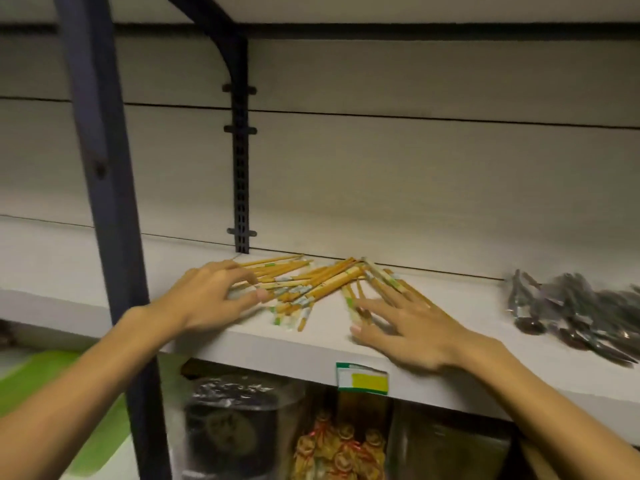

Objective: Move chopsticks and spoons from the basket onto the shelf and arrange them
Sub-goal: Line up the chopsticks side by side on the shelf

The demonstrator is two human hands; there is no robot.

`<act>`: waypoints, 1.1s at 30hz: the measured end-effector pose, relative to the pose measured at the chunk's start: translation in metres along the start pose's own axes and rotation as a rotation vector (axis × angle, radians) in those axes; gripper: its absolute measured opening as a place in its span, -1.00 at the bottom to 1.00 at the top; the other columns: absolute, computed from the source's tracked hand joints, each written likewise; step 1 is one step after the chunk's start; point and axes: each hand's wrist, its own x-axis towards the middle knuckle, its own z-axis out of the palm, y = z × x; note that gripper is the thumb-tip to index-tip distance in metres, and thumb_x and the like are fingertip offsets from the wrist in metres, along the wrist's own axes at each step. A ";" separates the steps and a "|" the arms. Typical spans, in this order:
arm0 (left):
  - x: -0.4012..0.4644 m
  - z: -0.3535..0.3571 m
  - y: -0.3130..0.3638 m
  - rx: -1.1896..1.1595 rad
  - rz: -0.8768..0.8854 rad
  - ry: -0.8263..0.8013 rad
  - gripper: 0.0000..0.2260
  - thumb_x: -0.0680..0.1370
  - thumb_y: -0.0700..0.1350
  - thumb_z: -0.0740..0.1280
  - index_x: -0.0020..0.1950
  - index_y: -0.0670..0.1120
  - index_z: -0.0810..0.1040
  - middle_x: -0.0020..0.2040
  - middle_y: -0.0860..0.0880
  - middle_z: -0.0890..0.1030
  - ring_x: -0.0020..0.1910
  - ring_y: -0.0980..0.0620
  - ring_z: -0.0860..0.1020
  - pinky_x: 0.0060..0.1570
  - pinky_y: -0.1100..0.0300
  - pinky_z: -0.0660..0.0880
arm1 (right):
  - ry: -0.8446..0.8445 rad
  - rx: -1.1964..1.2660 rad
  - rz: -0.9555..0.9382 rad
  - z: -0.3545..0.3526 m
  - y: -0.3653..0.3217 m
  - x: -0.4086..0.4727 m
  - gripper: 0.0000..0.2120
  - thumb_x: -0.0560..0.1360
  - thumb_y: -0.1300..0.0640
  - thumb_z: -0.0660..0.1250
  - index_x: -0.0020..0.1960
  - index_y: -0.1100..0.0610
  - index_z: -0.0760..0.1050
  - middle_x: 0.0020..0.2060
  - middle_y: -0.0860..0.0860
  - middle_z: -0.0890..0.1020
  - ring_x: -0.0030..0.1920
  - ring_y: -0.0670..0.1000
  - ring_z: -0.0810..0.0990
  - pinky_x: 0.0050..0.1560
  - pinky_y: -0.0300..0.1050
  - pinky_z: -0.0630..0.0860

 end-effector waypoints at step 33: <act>0.043 0.021 -0.003 0.047 -0.201 -0.025 -0.42 0.54 0.36 -0.03 0.45 0.10 0.33 0.43 -0.16 0.26 0.41 -0.18 0.21 0.33 -0.08 0.21 | 0.097 0.019 0.171 0.008 -0.027 0.038 -0.36 0.47 -0.46 -0.03 0.50 -0.31 0.10 0.57 -0.05 0.07 0.57 0.08 -0.11 0.52 0.17 -0.10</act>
